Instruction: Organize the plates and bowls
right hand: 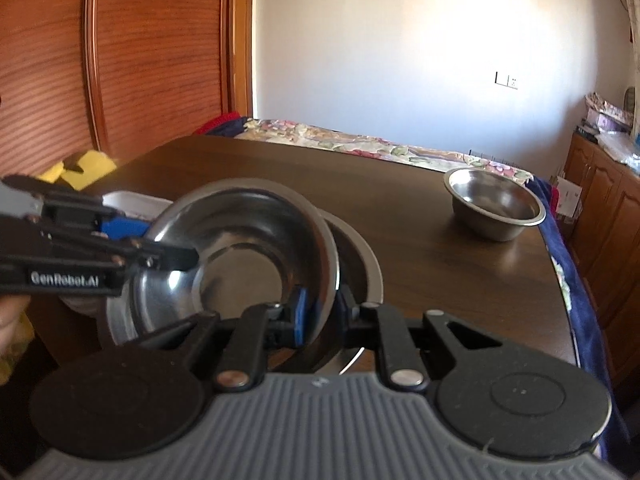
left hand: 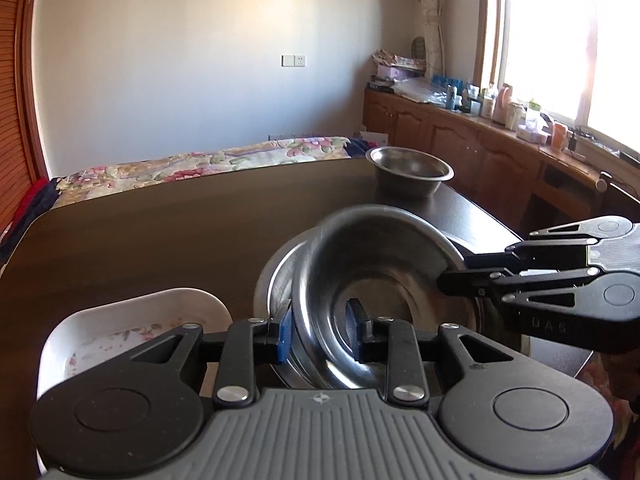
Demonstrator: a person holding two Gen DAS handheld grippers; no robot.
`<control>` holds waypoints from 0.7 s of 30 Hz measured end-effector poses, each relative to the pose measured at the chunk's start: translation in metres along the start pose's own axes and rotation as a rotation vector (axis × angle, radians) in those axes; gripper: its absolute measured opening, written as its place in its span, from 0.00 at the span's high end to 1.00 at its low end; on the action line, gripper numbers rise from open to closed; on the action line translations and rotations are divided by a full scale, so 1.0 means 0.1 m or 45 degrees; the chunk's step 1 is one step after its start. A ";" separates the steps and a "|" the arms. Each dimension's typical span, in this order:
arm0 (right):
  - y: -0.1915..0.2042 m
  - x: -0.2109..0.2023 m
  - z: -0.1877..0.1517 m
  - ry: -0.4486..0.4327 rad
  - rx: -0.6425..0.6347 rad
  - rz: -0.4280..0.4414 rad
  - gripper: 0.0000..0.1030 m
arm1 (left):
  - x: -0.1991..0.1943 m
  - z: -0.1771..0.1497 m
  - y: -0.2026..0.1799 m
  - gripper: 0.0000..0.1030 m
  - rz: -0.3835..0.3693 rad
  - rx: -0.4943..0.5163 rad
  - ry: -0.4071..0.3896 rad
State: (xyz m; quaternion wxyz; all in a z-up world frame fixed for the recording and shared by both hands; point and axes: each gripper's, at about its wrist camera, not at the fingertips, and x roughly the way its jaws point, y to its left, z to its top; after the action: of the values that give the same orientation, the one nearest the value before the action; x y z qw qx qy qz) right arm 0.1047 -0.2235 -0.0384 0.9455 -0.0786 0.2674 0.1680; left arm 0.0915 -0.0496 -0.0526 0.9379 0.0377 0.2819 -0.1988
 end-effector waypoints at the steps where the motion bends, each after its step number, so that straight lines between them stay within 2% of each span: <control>1: 0.01 0.00 0.00 0.003 -0.011 -0.006 0.84 | 0.00 0.00 0.00 0.71 0.001 -0.002 -0.002; 13: 0.02 0.05 0.06 0.028 -0.077 -0.040 0.86 | -0.13 0.04 0.02 0.71 0.010 -0.057 -0.082; 21: 0.04 0.07 0.10 0.025 -0.087 -0.054 0.86 | -0.13 0.08 0.03 0.71 0.009 -0.061 -0.091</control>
State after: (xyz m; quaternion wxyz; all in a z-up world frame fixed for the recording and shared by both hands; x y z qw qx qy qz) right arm 0.1134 -0.2158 -0.0341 0.9429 -0.1184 0.2691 0.1563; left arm 0.0868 -0.0435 -0.0386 0.9487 0.0091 0.2527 -0.1899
